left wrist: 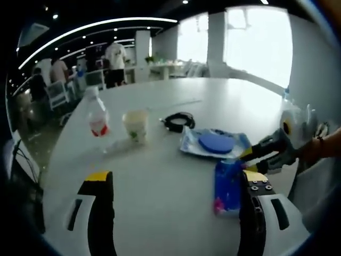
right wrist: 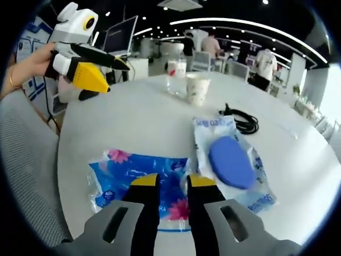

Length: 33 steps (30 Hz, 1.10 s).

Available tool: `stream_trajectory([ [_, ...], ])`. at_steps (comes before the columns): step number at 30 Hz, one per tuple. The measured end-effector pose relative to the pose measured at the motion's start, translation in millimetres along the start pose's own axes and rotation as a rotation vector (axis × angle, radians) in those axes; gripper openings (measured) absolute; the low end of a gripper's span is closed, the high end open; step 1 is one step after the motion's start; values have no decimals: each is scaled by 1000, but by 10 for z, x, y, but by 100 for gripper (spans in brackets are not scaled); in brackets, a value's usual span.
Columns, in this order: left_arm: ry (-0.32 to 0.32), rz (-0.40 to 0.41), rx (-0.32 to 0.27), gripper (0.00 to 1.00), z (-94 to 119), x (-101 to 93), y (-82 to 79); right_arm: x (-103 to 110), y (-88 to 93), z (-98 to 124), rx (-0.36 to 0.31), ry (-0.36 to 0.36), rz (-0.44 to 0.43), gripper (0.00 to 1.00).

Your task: Arrange the tabletop items into an orderly group along one side of the table until the central work area is clear of visible clutter.

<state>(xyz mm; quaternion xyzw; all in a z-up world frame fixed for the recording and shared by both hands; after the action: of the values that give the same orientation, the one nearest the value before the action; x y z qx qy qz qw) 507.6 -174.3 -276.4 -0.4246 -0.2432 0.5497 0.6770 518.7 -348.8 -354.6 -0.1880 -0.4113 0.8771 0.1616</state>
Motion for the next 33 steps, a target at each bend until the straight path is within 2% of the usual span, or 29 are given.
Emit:
stream_trajectory([
  [3,11,40,-14,96,29,5,-3,-6,11,-3,-2,-1,-11,15],
  [4,13,38,-16,96,32,6,-5,-14,15,-4,-3,5,-12,8],
  [13,2,19,-13,94,42,42,3,-28,30,-12,6,19,-7,4],
  [16,-3,5,-2,94,42,43,19,-44,30,-2,2,13,-38,3],
  [19,-11,-5,-12,89,48,46,-2,-42,37,14,10,-4,-76,3],
  [21,-15,-7,-16,90,50,48,-10,-49,38,25,18,-12,-91,2],
  [24,-17,-9,-11,91,49,58,-1,-52,33,45,22,-21,-147,2],
  [27,-18,-8,-10,91,48,61,0,-61,6,73,18,-30,-249,2],
  [33,-5,-9,-22,92,45,38,-18,-137,-44,134,15,-10,-276,1],
])
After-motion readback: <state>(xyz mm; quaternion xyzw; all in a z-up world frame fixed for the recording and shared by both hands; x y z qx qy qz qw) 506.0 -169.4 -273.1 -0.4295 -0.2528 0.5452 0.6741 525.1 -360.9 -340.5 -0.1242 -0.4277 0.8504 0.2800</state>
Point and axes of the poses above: the point that each gripper's makers call its tool centre point, and the gripper's own axes: z roughly backward along the fingers, x roughly to its left, y roughly out of its underside, the point moved 3 cm from there along z, roughly backward along the fingers, and after that the axes turned 7 degrees about z, right-handed, at the moved point
